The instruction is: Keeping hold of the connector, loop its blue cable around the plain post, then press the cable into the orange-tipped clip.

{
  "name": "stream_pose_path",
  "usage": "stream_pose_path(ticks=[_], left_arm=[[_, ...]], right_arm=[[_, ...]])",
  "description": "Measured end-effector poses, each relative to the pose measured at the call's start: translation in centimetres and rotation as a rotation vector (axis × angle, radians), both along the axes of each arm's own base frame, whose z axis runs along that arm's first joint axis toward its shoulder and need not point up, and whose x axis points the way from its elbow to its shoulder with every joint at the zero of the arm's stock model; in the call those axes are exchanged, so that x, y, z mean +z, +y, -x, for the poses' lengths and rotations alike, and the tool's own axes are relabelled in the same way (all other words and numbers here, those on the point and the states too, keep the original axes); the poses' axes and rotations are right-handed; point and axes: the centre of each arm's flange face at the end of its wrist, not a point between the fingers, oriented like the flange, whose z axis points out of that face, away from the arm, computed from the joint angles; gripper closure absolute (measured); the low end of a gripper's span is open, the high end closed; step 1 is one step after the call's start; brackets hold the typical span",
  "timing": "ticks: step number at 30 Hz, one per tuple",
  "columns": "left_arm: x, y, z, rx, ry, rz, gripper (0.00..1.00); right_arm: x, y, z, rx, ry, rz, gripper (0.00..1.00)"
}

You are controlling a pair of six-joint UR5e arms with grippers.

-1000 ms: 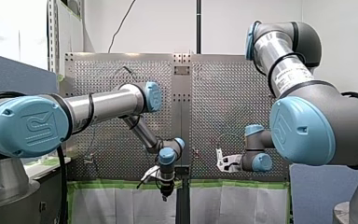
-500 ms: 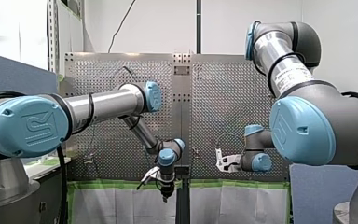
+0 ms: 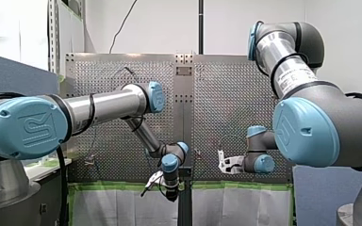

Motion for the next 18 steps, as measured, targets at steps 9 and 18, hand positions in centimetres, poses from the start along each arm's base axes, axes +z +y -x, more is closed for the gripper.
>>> stream_pose_path(ticks=[9,18], left_arm=[[2.6,-0.4,-0.8,0.057,-0.071,0.070,0.99],[6.3,-0.6,-2.1,0.137,-0.178,0.125,0.99]], right_arm=[[0.0,0.1,0.0,0.001,0.001,-0.003,1.00],[0.0,-0.4,0.7,-0.019,-0.004,-0.014,1.00]])
